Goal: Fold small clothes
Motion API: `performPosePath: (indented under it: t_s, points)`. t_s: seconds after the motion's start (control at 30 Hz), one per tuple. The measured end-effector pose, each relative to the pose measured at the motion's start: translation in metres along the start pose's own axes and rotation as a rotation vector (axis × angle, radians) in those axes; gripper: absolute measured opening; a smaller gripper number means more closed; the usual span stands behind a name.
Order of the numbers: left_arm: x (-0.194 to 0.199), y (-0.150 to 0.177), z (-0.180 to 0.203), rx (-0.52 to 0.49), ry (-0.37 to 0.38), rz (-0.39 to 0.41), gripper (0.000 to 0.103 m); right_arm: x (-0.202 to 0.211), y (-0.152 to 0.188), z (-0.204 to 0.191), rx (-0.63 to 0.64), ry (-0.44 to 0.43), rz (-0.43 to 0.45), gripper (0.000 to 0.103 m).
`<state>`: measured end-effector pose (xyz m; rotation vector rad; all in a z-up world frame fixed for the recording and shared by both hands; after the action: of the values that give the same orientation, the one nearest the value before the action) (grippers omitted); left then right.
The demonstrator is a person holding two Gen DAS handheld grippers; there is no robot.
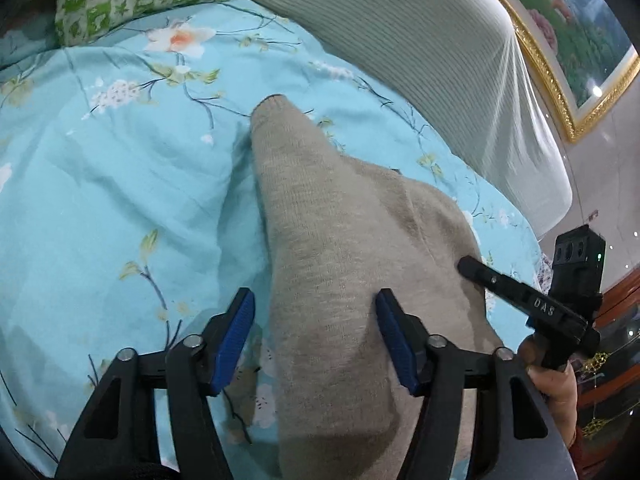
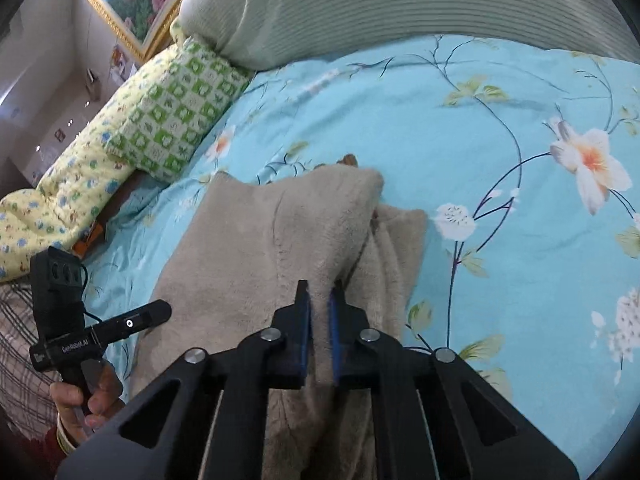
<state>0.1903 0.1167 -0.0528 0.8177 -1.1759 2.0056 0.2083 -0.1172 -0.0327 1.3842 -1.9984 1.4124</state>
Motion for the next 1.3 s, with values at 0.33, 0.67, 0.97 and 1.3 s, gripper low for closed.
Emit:
performPosePath:
  t_s: [0.33, 0.67, 0.97, 1.3]
  points:
    - [-0.018, 0.01, 0.013, -0.067, -0.027, -0.041, 0.06, -0.014, -0.004, 0.025, 0.021, 0.086, -0.086, 0.007]
    - [0.046, 0.05, 0.014, -0.158, -0.031, 0.011, 0.067, 0.068, 0.037, 0.007, -0.083, -0.046, 0.087, 0.035]
    - [0.069, 0.134, 0.02, -0.259, -0.068, 0.008, 0.069, 0.09, 0.115, 0.003, -0.144, -0.057, 0.064, 0.045]
    - [0.047, 0.129, 0.021, -0.281, -0.188, 0.069, 0.031, 0.074, 0.124, -0.006, -0.13, -0.066, 0.068, 0.042]
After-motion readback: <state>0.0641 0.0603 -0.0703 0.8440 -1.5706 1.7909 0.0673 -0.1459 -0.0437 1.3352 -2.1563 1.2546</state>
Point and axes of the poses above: each gripper's, at about its wrist camera, not at the fingertips, and x roughly against the way its jaws point, z to its right, y to its underside, the point moved 4 cm from there along -x, roughly the way its jaws point, and after that the axes turned 8 degrees about -y, right-handed, at the moved point
